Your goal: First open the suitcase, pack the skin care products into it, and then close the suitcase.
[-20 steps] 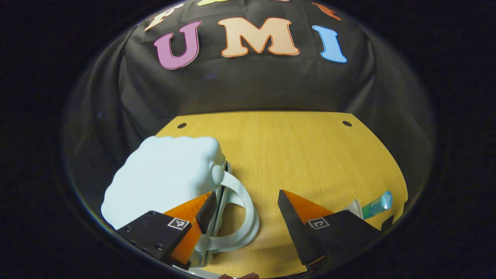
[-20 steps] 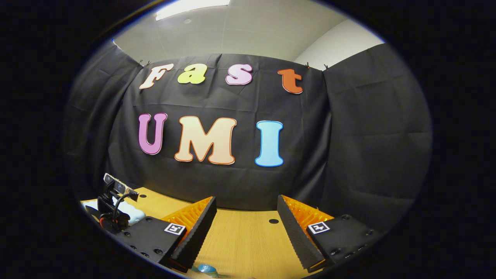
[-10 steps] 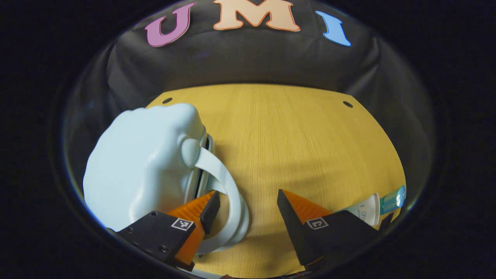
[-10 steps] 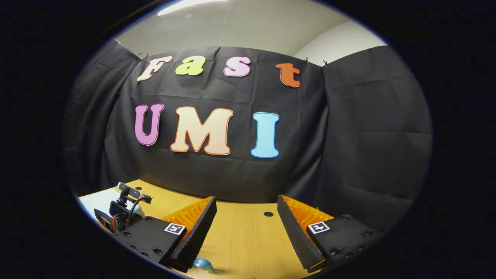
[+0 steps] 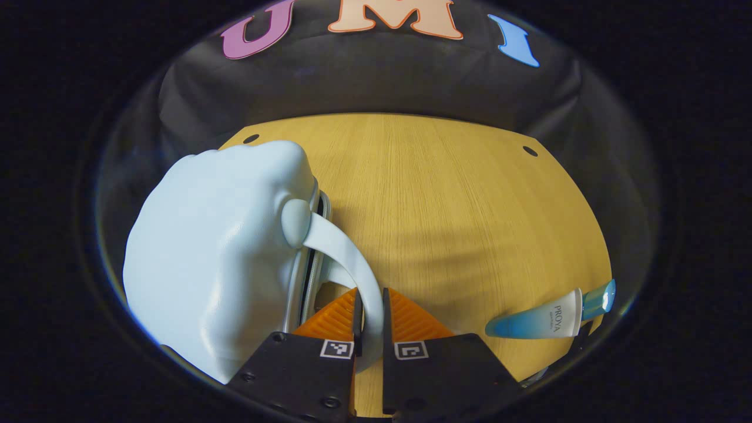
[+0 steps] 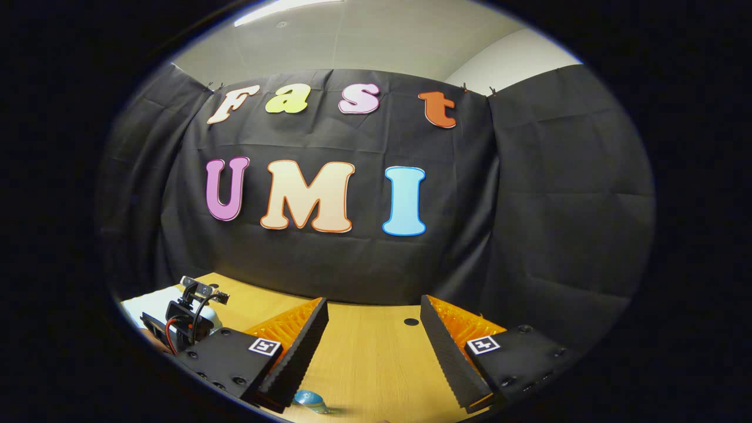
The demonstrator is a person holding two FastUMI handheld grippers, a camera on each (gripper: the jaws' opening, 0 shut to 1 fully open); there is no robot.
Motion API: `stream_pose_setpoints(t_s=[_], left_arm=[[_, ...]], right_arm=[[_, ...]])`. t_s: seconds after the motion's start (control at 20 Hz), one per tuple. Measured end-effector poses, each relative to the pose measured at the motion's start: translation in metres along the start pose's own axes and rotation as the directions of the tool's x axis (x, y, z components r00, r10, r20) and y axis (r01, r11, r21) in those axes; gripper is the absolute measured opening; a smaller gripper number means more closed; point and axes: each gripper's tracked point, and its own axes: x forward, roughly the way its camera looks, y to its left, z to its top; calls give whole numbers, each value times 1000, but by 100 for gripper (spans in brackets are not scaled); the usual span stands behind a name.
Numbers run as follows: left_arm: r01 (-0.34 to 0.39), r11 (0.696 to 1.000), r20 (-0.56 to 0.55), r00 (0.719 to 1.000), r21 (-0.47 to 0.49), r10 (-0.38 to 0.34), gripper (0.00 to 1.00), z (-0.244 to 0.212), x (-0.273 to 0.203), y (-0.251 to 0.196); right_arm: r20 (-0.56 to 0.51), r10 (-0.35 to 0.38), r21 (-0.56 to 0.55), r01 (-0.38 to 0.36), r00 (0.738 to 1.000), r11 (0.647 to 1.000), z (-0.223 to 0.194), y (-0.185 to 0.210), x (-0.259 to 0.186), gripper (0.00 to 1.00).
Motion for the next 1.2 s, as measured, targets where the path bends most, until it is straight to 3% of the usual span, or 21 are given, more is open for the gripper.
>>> stream_pose_setpoints(t_s=[0.25,0.6,0.9,1.0,1.2], left_arm=[[-44,995,18,999,87,43,4,9,-11,-1],[29,999,66,997,28,-31,2,52,-61,7],[62,998,179,982,6,-62,2,104,-119,46],[47,999,256,966,-3,-44,2,127,-133,68],[3,1000,288,958,14,-7,2,143,-150,108]], right_arm=[[36,35,-10,-35,999,999,7,8,-1,98],[55,103,23,-105,993,994,13,28,4,98],[75,149,9,-150,986,989,17,53,8,99],[74,152,15,-154,986,988,16,62,10,98],[72,154,23,-156,985,988,14,81,15,98]])
